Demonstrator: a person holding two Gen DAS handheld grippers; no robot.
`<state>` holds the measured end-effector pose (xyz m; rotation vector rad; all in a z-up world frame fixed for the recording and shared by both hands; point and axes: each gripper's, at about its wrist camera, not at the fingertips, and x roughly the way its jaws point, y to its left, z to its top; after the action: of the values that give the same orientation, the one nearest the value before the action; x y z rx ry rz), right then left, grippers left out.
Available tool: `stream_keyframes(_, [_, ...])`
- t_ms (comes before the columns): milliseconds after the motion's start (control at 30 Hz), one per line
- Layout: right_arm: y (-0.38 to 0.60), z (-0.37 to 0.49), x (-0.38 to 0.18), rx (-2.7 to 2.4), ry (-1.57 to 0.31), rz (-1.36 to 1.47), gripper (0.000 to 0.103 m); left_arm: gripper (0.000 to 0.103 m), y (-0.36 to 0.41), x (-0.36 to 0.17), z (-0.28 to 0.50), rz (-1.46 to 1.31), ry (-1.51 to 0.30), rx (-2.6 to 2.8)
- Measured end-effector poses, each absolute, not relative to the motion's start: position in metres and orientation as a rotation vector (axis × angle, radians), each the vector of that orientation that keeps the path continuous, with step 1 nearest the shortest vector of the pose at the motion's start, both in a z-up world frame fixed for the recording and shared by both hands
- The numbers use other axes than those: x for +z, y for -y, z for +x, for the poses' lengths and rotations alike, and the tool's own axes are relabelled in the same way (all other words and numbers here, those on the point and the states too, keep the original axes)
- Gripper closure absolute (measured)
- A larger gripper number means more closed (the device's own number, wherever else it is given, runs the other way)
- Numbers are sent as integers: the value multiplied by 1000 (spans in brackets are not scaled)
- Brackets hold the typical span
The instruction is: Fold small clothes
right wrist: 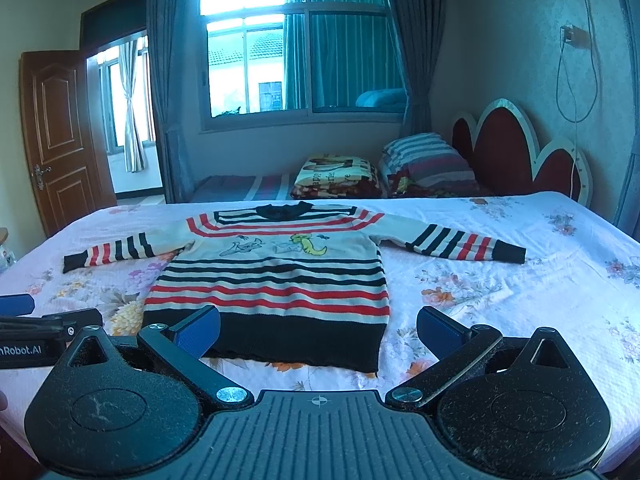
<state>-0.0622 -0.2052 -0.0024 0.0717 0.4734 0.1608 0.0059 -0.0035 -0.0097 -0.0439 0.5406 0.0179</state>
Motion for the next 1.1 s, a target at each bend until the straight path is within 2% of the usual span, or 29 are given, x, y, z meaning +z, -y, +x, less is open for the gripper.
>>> stream_keyframes(300, [220, -54, -8, 85, -476, 70, 0, 1, 1, -6, 15, -147, -488, 10])
stream_keyframes(533, [265, -38, -12, -16, -462, 144, 0, 4, 6, -18, 44, -198, -514, -105])
stream_keyframes(600, [280, -30, -14, -56, -484, 175, 0, 3, 10, -20, 52, -191, -475, -61])
stream_keyframes(800, [321, 1, -14, -150, -482, 167, 0, 1, 14, -21, 105, -195, -434, -84])
stream_keyframes(967, [345, 41, -20, -183, -504, 149, 1, 1, 20, -29, 156, -208, -527, -129])
stream_keyframes(1000, [349, 49, -21, -185, -506, 149, 5, 1, 21, -31, 164, -212, -524, -102])
stream_keyframes(1033, [354, 61, -24, -188, -509, 152, 14, 1, 23, -34, 173, -206, -526, -85])
stream_keyframes(1067, [359, 72, -27, -191, -519, 154, 29, 1, 25, -38, 183, -195, -538, -75])
stream_keyframes(1100, [366, 83, -30, -197, -527, 161, 30, 4, 27, -41, 195, -187, -547, -72])
